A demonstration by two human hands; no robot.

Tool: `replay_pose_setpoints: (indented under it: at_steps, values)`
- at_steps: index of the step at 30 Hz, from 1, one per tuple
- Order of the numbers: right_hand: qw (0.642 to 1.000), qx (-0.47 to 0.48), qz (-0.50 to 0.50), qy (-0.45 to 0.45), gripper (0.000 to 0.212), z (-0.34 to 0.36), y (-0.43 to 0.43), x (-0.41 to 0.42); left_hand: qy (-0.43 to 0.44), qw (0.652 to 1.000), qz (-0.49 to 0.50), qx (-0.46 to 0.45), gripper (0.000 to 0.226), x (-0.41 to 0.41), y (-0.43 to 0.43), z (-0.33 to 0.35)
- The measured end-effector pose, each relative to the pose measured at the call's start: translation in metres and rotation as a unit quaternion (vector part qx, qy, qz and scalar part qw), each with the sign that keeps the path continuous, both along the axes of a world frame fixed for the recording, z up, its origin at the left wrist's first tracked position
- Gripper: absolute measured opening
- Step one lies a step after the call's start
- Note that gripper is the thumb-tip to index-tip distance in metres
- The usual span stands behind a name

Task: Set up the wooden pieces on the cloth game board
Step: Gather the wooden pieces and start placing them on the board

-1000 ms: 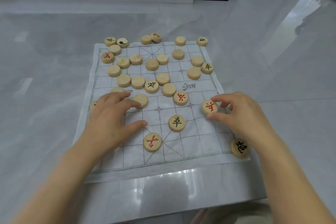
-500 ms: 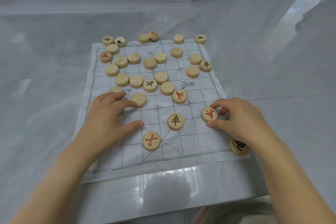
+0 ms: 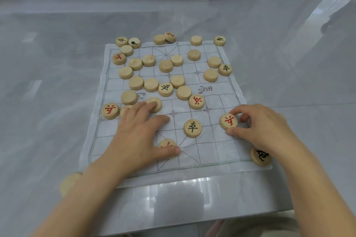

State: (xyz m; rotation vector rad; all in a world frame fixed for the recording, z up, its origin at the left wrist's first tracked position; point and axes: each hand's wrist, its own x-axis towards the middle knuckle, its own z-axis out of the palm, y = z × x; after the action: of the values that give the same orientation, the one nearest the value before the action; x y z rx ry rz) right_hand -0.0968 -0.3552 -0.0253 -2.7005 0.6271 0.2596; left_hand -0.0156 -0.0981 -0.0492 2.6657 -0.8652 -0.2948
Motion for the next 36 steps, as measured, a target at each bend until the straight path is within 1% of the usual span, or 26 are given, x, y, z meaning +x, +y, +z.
replay_pose_setpoints:
  at_steps: [3, 6, 8, 11, 15, 18, 20, 23, 24, 26, 28, 29, 32, 34, 36]
  values:
    - [1.0, -0.009, 0.002, 0.008, 0.042, -0.001, -0.001, -0.001, 0.041, 0.999, -0.011, 0.01, 0.098, -0.002, 0.001, 0.004]
    - [1.0, -0.002, -0.005, 0.002, 0.058, 0.0, 0.0, -0.001, 0.063, 0.998, -0.012, 0.015, 0.1, -0.002, 0.003, 0.008]
    - [1.0, -0.002, -0.004, -0.02, 0.07, 0.002, 0.004, 0.001, 0.059, 0.998, -0.02, 0.022, 0.102, -0.003, 0.004, 0.008]
    - [0.999, -0.014, 0.019, -0.044, 0.08, 0.003, 0.015, 0.006, 0.045, 0.997, -0.032, 0.047, 0.102, -0.003, 0.006, 0.006]
    - [0.997, -0.052, 0.059, -0.004, 0.096, 0.002, 0.026, 0.01, 0.051, 0.996, -0.041, 0.063, 0.103, -0.003, 0.007, 0.005]
    - [0.994, -0.075, 0.073, 0.018, 0.101, 0.0, 0.025, 0.01, 0.046, 0.995, -0.049, 0.067, 0.113, -0.003, 0.008, 0.006]
    - [0.994, -0.073, 0.073, 0.029, 0.1, 0.0, 0.024, 0.008, 0.052, 0.995, -0.051, 0.071, 0.117, -0.002, 0.009, 0.006]
    - [0.994, -0.06, 0.076, 0.047, 0.098, 0.002, 0.022, 0.008, 0.05, 0.994, -0.056, 0.08, 0.115, -0.002, 0.009, 0.005]
    - [0.996, -0.044, 0.071, 0.039, 0.095, 0.003, 0.023, 0.01, 0.049, 0.994, -0.058, 0.082, 0.114, -0.002, 0.01, 0.005]
    - [0.998, -0.012, 0.052, -0.024, 0.08, 0.002, 0.026, 0.017, 0.048, 0.994, -0.058, 0.081, 0.115, -0.002, 0.011, 0.004]
    - [0.994, -0.015, 0.04, -0.103, 0.061, 0.0, 0.03, 0.029, 0.044, 0.995, -0.055, 0.064, 0.117, -0.003, 0.009, 0.005]
    - [0.991, -0.026, 0.038, -0.124, 0.054, -0.002, 0.034, 0.035, 0.043, 0.997, -0.049, 0.047, 0.117, -0.004, 0.005, 0.006]
    - [0.989, -0.058, 0.047, -0.131, 0.045, -0.009, 0.043, 0.05, 0.033, 0.999, -0.034, -0.013, 0.109, -0.009, -0.013, 0.009]
    - [0.989, -0.061, 0.046, -0.126, 0.045, -0.012, 0.047, 0.056, 0.025, 0.999, -0.029, -0.029, 0.104, -0.013, -0.023, 0.008]
    - [0.99, -0.06, 0.044, -0.124, 0.045, -0.012, 0.047, 0.058, 0.024, 0.999, -0.014, -0.031, 0.107, -0.012, -0.024, 0.007]
